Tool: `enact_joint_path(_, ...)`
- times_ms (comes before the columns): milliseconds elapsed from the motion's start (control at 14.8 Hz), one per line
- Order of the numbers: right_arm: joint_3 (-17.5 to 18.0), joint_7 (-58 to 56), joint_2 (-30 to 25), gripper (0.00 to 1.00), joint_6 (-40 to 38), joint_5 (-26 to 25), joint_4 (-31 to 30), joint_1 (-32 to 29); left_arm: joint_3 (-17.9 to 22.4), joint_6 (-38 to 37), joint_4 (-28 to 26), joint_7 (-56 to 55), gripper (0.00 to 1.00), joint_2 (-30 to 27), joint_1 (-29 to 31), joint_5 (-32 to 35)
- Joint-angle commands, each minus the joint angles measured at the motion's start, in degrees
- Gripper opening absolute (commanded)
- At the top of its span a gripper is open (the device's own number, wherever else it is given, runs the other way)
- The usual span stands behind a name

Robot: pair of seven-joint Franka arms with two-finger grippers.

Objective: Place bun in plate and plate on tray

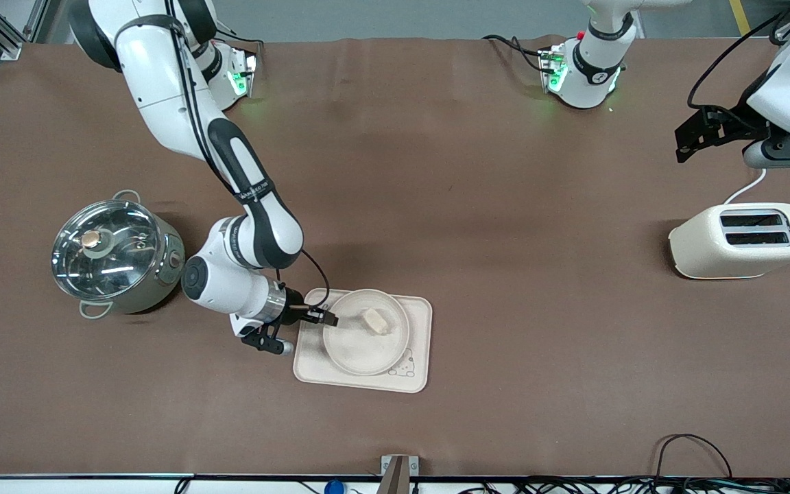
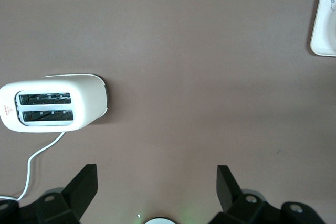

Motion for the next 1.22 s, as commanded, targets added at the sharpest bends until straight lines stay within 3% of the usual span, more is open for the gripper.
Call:
enact_joint_path(0,-1.5,-0.1,-5.0,0.54,-5.0,-3.1,-1.1,-1.3,-0.2,-0.7,-0.3,1.1,1.0,-1.1,0.4,-0.7)
enact_joint_path(271,-9.1,-1.2,-13.5,0.7,-17.6,-13.2,-1.5,-1.4,-0.1,-0.7,-0.2,1.1,1.0,-1.1,0.5,-0.7)
enact_joint_path(676,-21.2,-14.6,-21.9,0.88,-29.4,-18.6,-1.5,-2.1,-0.1,-0.7,-0.1,1.2,1.0,-1.1,0.5,-0.7)
enact_joint_path(744,-22.8,-15.2,-23.5,1.0,-31.4,-20.7,-1.4,-2.1,-0.1,-0.7,-0.1,1.1,1.0,-1.1,0.5,-0.7)
enact_joint_path(1014,-26.3,-18.4,-31.5,1.0,-38.9,-28.0,-1.0,-2.0,-0.2,-0.7,0.1,1.1,1.0,-1.1,0.4,-0.7)
enact_joint_path(1150,-26.2,-18.4,-36.1,1.0,-40.3,-32.7,-0.9,-2.0,-0.2,-0.7,0.1,1.1,1.0,-1.1,0.4,-0.7)
